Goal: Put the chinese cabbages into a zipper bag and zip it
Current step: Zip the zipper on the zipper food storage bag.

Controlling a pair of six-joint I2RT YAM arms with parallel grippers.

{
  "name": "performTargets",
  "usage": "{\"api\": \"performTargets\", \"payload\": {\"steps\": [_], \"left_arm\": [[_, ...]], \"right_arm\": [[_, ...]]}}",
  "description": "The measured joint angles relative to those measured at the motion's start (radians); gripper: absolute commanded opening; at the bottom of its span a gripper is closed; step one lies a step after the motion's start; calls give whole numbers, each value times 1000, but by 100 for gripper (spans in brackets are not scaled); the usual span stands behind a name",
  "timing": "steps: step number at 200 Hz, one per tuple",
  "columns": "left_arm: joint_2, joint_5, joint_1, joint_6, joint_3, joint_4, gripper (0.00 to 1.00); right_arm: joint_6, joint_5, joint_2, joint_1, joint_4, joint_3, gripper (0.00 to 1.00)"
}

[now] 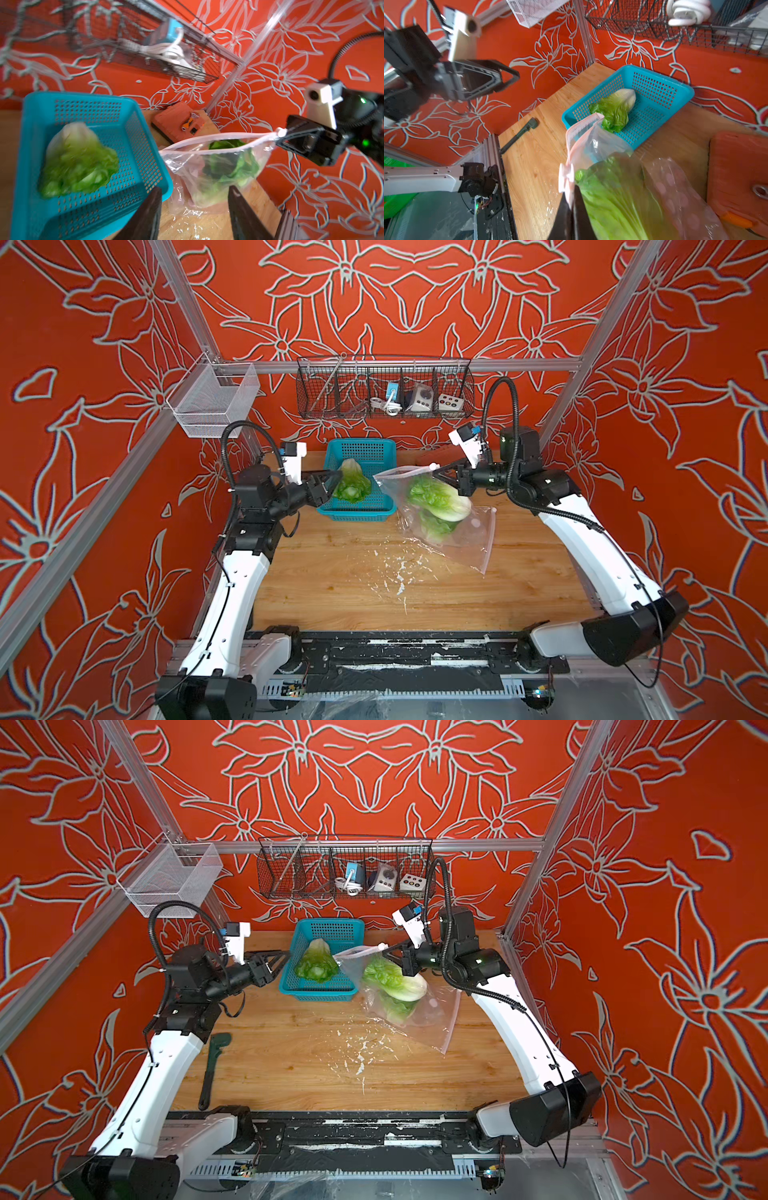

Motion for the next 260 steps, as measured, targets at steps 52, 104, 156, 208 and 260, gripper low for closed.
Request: {"api": "performTargets", "payload": {"steps": [52,104,156,208,260], "left_arm": [[152,-33,-265,163,190,-13,63],[303,-7,-410,294,325,-50,66],[367,104,-450,346,351,-66,64],[385,239,-451,410,323,-98,54],[462,285,-426,491,403,-205,31]], "right_arm": [[-126,67,11,66,-152,63,0],[-202,80,11,134,-257,108,0],[-230,66,11,154,-280,119,0],[-233,57,11,153,-274,114,0],[-232,56,11,136,-272,113,0]]}}
